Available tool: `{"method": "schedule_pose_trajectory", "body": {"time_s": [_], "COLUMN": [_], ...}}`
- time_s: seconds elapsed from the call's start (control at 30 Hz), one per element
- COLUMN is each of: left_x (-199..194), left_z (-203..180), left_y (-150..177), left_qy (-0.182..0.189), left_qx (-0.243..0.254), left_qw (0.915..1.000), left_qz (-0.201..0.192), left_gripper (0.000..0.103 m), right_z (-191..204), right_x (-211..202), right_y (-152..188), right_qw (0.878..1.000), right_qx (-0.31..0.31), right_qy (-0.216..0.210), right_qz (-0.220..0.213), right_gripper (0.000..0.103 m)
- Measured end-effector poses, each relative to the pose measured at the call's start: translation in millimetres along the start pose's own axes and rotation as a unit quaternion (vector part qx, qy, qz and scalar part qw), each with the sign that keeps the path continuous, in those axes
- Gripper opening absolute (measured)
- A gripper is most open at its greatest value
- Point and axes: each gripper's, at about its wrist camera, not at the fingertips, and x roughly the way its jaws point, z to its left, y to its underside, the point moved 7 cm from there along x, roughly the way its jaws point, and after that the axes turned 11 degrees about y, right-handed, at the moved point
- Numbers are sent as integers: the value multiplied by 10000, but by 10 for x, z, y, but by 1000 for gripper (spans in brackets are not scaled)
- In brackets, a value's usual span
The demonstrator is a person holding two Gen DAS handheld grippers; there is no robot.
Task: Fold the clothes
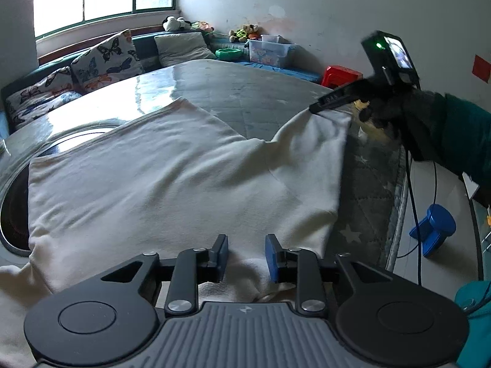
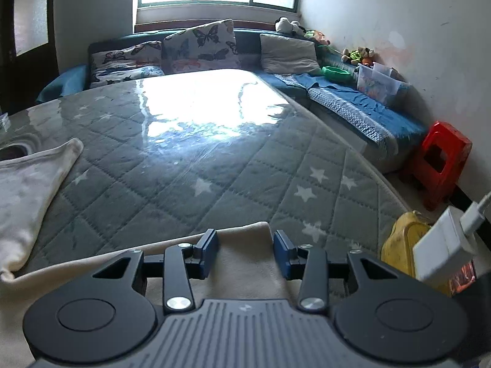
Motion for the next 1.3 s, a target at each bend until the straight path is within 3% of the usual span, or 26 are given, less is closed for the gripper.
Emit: {"method": "schedule_pose_trajectory", "body": {"time_s": [0.2, 0.37, 0.53, 0.67, 1.1, 1.3], "left_x": [-151, -284, -387, -453, -303, -194], "left_z": [131, 502, 1119, 1517, 2095, 2206], "left_y": [-81, -201, -213, -169, -263, -355], "left_qy": [-182, -817, -1737, -2094, -2421, -2402], "left_qx": [-150, -499, -1206, -1693, -2162, -2205], "left_qw": [9996, 9950, 9772, 9629, 9457, 9449], "left_qz": [-155, -279, -214, -172, -195, -276], "left_gripper": [29, 31, 33, 33, 33, 33], "right_z": [64, 301, 766, 1172, 1903, 2014], "right_x": [-60, -211, -354, -391, -112, -86], "right_y": [-62, -208, -361, -436, -561, -593], "right_qw": [9998, 9978, 9898, 9810, 9726, 9719], "right_qx": [-164, -427, -765, -992, -1270, -1341], "right_qy": [-106, -491, -1195, -1667, -1944, -1935], "right_qz": [35, -89, -147, -98, 128, 63], "right_gripper": [41, 40, 40, 40, 32, 32]}}
